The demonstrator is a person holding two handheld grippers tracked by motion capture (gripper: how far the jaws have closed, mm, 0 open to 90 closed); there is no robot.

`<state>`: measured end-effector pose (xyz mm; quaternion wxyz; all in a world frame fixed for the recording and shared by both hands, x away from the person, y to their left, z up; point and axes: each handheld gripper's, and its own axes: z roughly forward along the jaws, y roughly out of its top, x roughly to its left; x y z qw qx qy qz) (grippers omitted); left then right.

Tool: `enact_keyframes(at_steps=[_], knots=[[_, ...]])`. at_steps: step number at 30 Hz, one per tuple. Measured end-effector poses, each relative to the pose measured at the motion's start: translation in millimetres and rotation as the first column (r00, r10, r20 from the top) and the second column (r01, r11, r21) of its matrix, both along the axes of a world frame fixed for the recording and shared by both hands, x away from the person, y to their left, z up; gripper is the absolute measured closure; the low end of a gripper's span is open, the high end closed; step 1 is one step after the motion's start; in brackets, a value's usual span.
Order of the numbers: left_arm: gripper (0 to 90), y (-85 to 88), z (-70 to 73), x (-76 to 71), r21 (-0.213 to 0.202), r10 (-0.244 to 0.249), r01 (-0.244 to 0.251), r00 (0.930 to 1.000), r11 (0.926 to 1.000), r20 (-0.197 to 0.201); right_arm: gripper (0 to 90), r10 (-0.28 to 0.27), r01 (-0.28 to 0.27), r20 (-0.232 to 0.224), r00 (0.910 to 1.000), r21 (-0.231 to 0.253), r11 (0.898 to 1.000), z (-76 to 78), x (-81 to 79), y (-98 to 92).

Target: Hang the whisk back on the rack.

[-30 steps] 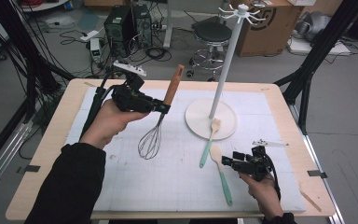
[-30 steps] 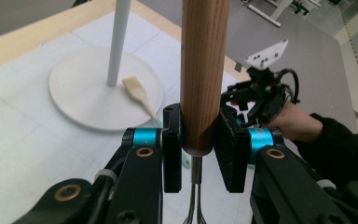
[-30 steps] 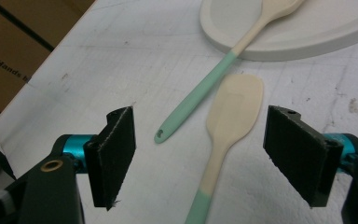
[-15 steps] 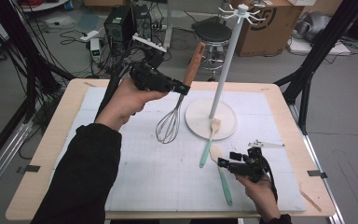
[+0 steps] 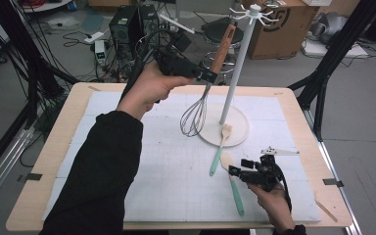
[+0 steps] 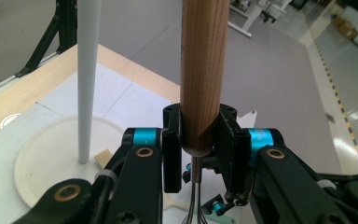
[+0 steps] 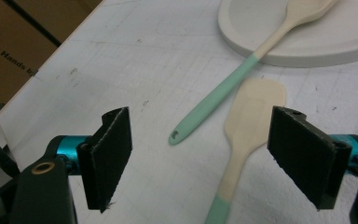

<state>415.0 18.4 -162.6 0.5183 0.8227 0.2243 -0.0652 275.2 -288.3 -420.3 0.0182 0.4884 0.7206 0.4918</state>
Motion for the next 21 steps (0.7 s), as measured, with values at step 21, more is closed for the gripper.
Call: enact_keyframes(at_steps=[21], knots=[[73.9, -25.2, 10.9, 25.3, -0.025, -0.073, 0.073, 0.9973, 0.997, 0.006, 21.1, -0.028, 0.028, -0.01, 0.9996, 0.003, 1.0, -1.6, 7.5, -8.9]])
